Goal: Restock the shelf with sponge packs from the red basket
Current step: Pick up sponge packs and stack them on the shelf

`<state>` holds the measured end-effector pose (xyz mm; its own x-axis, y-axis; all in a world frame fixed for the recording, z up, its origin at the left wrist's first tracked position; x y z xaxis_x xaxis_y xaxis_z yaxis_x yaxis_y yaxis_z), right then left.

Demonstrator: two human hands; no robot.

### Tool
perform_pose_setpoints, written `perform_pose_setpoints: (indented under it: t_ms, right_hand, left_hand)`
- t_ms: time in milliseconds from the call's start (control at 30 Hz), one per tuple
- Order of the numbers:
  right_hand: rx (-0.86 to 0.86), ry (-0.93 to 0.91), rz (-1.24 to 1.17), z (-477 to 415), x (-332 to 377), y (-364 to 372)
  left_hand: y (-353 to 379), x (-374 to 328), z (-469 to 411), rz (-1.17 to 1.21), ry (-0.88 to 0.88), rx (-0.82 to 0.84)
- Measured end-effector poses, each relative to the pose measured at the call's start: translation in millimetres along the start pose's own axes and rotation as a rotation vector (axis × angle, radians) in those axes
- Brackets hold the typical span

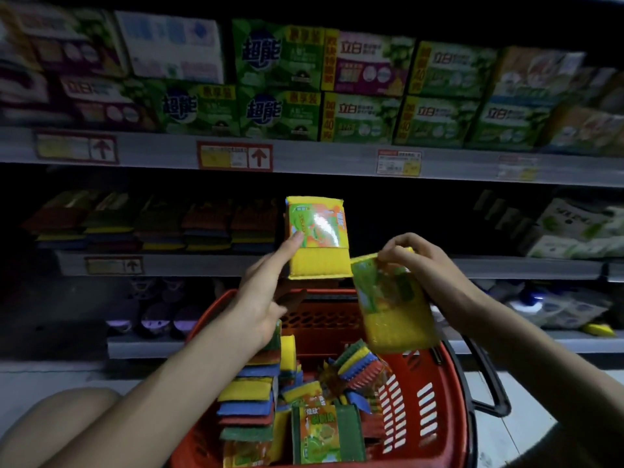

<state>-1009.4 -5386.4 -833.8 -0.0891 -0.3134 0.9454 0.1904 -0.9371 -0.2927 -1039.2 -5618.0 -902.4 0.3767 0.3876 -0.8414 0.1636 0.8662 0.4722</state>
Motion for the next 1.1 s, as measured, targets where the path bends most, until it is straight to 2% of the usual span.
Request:
perform_pose_setpoints:
  t_ms: [100, 233, 467, 733, 867, 1100]
  right_hand:
    - [0.016, -0.053, 0.066, -6, 11, 2]
    - [0.120, -0.036, 0.007, -11, 3, 18]
    - [0.203, -0.074, 0.023, -18, -23, 43]
    - [0.117, -0.111, 0.013, -33, -39, 47]
    - [0.092, -0.120, -0.076, -45, -40, 45]
    - [0.095, -0.108, -0.097, -76, -46, 58]
  left_hand:
    - [-4, -2, -2, -0.018, 0.005, -0.064]
    - [-13, 3, -11, -0.012, 0.014, -0.140]
    - [-18, 11, -29, -0.059, 0.063, -0.177]
    - [-8, 6, -55, -0.252, 0.106, -0.171]
    - [-6, 5, -65, -0.290, 0.110, -0.148]
    - [-24, -17, -66, -0.319, 0.209, -0.314]
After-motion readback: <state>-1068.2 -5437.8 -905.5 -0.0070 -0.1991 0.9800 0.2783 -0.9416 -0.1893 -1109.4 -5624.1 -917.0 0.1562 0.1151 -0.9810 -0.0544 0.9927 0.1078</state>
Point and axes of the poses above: each hand's wrist, its own z-axis away from the middle knuckle, its own y-axis out of the palm, x = y × z, the point moved 10 cm from there along -z, towards the middle knuckle, and after that the axes turned 13 degrees about x, right-handed, at the moved point
